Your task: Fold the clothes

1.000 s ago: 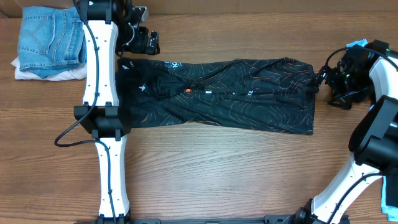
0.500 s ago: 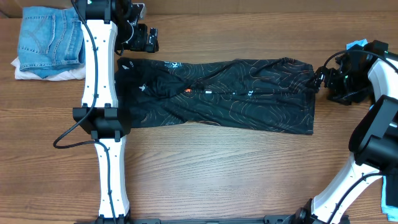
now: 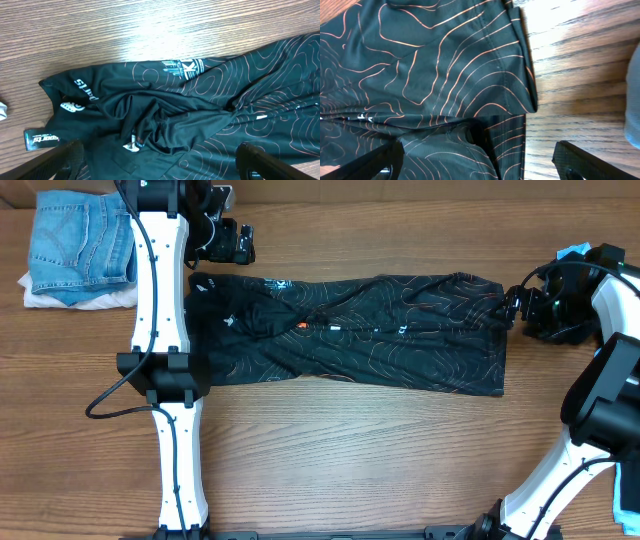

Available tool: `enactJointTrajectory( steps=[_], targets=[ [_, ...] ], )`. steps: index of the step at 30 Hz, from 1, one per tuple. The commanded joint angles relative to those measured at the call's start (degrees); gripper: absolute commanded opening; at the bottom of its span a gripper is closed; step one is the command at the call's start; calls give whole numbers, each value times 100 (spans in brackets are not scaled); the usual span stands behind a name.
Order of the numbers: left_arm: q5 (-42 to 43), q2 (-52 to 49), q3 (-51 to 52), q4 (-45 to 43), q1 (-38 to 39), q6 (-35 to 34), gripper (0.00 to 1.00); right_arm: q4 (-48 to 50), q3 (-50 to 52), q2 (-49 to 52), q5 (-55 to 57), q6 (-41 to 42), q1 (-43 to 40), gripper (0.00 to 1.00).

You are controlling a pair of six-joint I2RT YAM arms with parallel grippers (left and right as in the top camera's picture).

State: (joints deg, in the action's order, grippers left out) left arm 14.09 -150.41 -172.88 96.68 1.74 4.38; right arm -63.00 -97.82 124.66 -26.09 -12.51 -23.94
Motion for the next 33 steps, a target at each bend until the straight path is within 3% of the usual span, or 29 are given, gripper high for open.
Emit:
enactJointTrajectory(
  steps=[1,5,33],
  targets=[
    [-142,199,-111,13,-85,-155,100,52,37,-103,-149,-107,17,100],
    [-492,199,-111,13,-184,-487,100,122,37,-81,-144,-103,17,100],
    [-487,197,-111,13,-245,-483,100,94,39,933,-136,-254,24,100]
  ],
)
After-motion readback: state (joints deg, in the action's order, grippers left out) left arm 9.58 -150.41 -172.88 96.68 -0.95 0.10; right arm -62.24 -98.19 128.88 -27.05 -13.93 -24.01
